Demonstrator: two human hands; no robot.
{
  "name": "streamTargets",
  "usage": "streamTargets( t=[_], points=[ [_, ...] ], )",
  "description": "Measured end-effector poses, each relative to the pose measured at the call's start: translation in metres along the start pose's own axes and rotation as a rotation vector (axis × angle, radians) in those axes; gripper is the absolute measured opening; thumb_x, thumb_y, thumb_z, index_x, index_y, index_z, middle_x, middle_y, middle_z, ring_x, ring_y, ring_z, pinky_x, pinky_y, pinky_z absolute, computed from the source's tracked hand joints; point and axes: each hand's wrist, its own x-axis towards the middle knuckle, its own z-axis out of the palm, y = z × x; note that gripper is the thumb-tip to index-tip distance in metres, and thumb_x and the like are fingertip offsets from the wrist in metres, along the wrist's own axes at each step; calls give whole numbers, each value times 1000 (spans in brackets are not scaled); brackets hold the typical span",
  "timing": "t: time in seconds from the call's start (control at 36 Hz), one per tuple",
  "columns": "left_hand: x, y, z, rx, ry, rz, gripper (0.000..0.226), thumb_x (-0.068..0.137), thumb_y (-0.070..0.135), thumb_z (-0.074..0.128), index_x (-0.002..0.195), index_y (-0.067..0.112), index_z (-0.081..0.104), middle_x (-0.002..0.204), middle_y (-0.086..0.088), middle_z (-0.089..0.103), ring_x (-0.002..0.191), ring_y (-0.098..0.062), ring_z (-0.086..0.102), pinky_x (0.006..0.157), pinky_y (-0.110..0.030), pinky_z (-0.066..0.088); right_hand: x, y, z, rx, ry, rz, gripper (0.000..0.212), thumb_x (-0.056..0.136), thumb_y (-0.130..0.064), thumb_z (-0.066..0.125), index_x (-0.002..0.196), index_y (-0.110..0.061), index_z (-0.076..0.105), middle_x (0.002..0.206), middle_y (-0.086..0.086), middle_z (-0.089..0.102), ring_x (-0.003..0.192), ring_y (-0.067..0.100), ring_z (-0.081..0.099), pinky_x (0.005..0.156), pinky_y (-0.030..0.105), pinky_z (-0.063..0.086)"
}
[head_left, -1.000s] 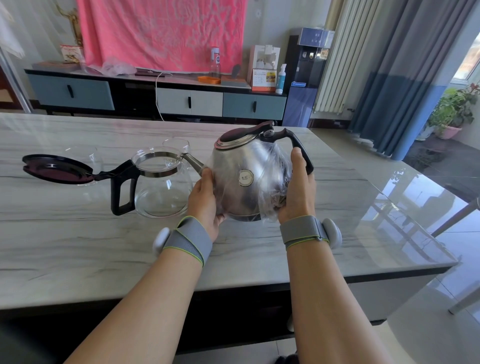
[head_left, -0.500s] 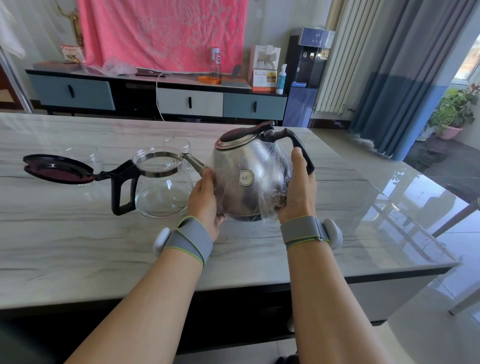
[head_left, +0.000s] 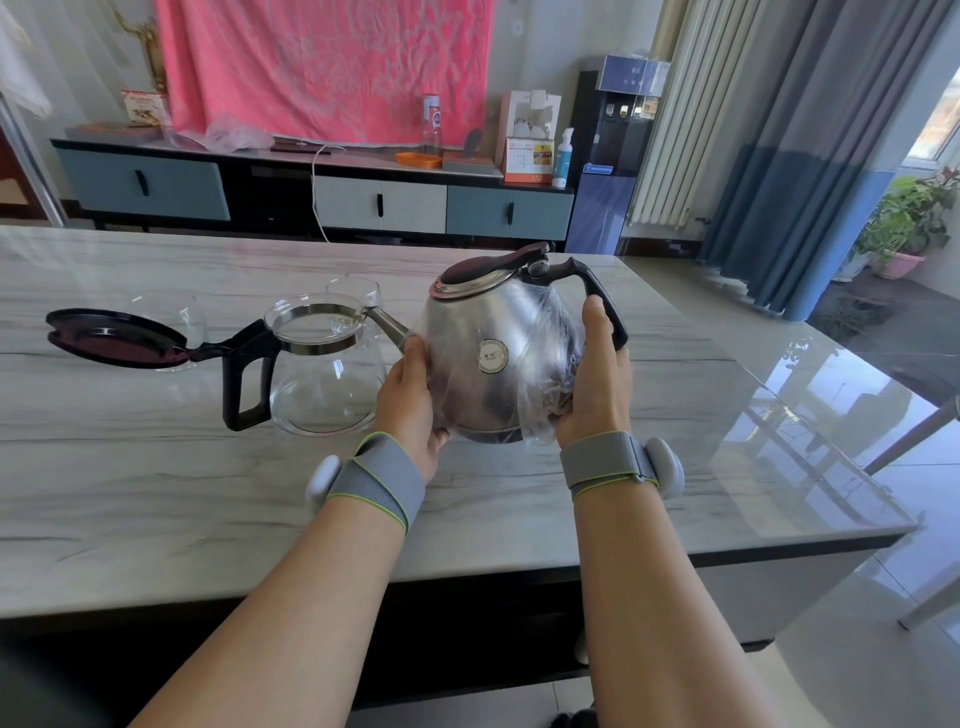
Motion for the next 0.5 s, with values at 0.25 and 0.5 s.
streamTargets(
  t=[0.25, 0.5],
  points=[
    [-2, 1, 1, -2, 4, -9, 37, 99, 59, 49, 123, 35, 62, 123, 4, 67, 106, -20, 65, 97, -54, 52, -1, -1, 0, -10, 11, 2, 41, 72, -61, 72, 100, -32, 64, 128, 5, 70, 123, 27, 66, 110, 52, 53],
    [-3, 2, 1, 4, -8, -10, 33, 99, 59, 48, 116, 35, 62, 123, 4, 67, 107, -20, 64, 98, -55, 51, -1, -2, 0, 1, 12, 8, 46, 71, -62, 72, 106, -34, 65, 126, 0, 70, 121, 24, 66, 110, 51, 53]
  ],
)
